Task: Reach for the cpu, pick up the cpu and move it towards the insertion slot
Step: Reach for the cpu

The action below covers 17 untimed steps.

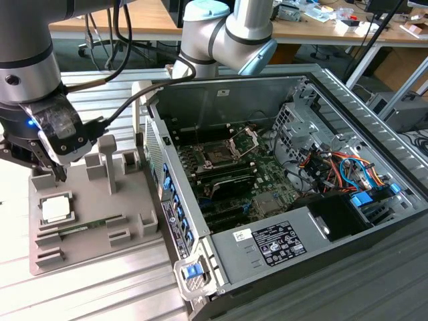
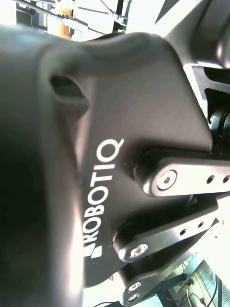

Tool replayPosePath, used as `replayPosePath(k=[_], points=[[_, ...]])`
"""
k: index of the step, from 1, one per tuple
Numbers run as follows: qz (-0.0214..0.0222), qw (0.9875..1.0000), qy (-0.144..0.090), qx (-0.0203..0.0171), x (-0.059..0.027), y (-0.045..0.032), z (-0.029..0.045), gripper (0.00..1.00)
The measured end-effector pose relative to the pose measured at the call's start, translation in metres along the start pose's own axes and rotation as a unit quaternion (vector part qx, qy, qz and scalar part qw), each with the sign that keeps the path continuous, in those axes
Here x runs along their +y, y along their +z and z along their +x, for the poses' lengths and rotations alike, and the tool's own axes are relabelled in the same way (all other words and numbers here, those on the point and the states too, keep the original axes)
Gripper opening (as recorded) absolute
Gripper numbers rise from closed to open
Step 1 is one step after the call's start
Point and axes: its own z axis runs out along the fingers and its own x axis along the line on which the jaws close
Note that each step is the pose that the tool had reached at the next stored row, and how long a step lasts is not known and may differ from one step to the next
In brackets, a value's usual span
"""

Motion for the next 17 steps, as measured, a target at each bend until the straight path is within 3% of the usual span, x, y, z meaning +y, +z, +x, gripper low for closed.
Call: replayPosePath(k=[17], points=[[0.0, 1.0, 0.0, 0.0, -0.0002, 0.005, 0.0, 0.1]])
